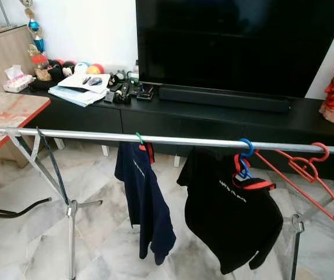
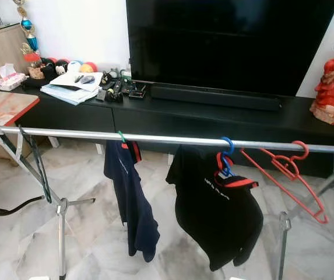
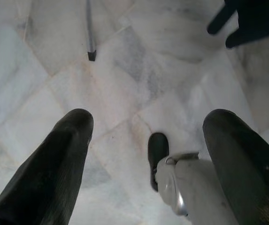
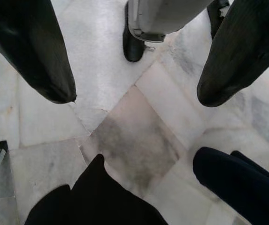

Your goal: Hang hanger

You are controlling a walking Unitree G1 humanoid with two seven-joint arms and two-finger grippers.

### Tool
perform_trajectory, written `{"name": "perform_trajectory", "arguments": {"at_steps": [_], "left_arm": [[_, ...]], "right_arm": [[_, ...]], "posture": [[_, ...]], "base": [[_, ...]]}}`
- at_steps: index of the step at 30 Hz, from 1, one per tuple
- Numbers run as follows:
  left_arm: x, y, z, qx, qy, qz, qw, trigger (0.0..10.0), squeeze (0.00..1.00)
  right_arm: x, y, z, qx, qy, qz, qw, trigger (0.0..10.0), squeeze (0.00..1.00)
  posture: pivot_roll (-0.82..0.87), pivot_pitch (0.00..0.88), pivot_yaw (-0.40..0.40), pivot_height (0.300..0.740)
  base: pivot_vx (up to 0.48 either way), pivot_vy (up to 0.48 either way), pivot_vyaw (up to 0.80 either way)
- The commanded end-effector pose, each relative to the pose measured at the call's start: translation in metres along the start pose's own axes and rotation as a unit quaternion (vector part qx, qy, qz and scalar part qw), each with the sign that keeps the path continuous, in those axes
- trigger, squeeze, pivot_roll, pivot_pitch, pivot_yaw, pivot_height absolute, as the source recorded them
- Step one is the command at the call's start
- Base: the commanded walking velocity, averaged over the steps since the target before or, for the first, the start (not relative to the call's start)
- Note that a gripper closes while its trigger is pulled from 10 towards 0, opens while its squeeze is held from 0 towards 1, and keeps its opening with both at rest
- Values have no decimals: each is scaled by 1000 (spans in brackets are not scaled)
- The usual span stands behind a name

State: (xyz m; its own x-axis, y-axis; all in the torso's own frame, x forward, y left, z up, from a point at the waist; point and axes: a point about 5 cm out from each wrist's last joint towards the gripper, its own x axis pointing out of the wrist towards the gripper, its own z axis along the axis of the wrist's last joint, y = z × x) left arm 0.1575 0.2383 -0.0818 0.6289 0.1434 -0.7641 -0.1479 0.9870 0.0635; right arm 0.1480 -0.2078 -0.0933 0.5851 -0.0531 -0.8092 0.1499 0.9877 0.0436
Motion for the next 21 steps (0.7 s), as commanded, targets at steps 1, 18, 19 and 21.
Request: {"name": "perform_trajectory", "arguments": {"at_steps": [1, 18, 19, 21], "left_arm": [[-2, 2, -7, -3, 12, 6, 1000, 10000, 0], [-1, 1, -3, 5, 2, 0, 1000, 10000, 0], [-1, 1, -3, 6, 3, 0, 1000, 10000, 0], [-1, 1, -4, 6, 4, 0, 1000, 10000, 0]], "right_arm": [[2, 5, 4, -4, -3, 8, 1000, 10000, 0], [2, 7, 4, 12, -11, 8, 1000, 10000, 0], [2, 7, 4, 11, -12, 7, 1000, 10000, 0], [1, 6, 5, 13, -17, 2, 1000, 10000, 0]], "posture": [[-6, 0, -23, 740], [-13, 0, -13, 740], [-13, 0, -13, 740], [-14, 0, -13, 740]], "base": [[322, 0, 575], [253, 0, 62], [0, 0, 0], [0, 0, 0]]}}
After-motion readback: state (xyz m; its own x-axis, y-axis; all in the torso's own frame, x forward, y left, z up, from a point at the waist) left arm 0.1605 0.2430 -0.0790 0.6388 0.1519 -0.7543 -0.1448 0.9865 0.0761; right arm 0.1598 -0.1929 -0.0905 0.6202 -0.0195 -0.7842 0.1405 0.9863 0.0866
